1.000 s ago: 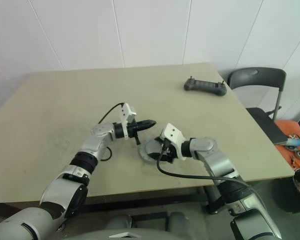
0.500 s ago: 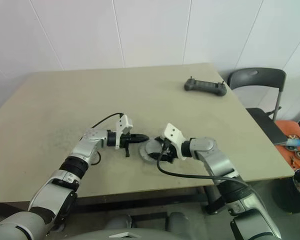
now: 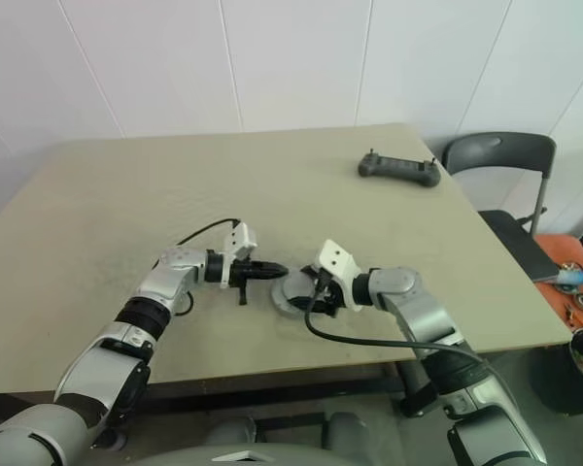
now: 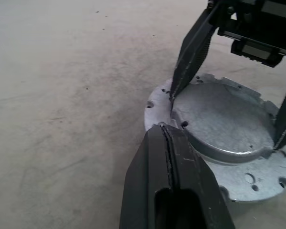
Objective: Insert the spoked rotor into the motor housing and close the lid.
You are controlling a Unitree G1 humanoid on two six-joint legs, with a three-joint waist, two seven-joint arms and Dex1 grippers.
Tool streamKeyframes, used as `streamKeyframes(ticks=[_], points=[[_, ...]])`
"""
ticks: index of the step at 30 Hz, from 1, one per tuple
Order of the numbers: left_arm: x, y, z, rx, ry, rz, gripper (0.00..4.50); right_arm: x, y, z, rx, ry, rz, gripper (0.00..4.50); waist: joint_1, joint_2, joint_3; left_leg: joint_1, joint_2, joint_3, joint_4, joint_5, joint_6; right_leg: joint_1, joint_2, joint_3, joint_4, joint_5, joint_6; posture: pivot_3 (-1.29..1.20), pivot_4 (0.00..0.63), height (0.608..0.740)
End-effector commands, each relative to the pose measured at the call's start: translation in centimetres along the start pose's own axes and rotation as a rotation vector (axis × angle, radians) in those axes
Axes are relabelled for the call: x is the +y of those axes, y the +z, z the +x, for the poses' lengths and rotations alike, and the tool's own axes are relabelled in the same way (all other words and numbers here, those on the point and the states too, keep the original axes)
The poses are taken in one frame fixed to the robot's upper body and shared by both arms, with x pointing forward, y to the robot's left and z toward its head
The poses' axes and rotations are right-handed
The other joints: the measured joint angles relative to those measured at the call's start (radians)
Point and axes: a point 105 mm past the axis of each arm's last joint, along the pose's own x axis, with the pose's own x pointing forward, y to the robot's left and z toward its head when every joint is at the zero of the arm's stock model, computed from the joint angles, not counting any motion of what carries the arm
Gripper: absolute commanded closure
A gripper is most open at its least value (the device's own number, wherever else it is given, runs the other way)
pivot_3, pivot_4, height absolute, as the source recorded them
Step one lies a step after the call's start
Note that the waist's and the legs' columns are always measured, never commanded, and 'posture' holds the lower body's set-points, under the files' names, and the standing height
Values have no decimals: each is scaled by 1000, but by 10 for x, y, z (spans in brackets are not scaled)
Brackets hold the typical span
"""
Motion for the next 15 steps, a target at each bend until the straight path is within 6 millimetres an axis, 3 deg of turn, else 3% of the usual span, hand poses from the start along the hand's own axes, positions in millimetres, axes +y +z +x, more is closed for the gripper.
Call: streamKeyframes(ticks=[1, 15], points=[[-6, -16, -3, 83, -54, -25, 4500, -5, -35, 0, 129, -51, 70, 1268, 0, 0, 0, 0, 0, 0, 0, 0, 0, 0, 0, 0, 0, 0, 0, 0, 0, 740], [-6, -37, -2, 179, -53, -34, 4500, -6, -33, 0, 121, -63, 78, 1268, 0, 1, -5, 1, 1, 0, 1, -1, -1, 1, 0, 0, 0, 0, 0, 0, 0, 740]])
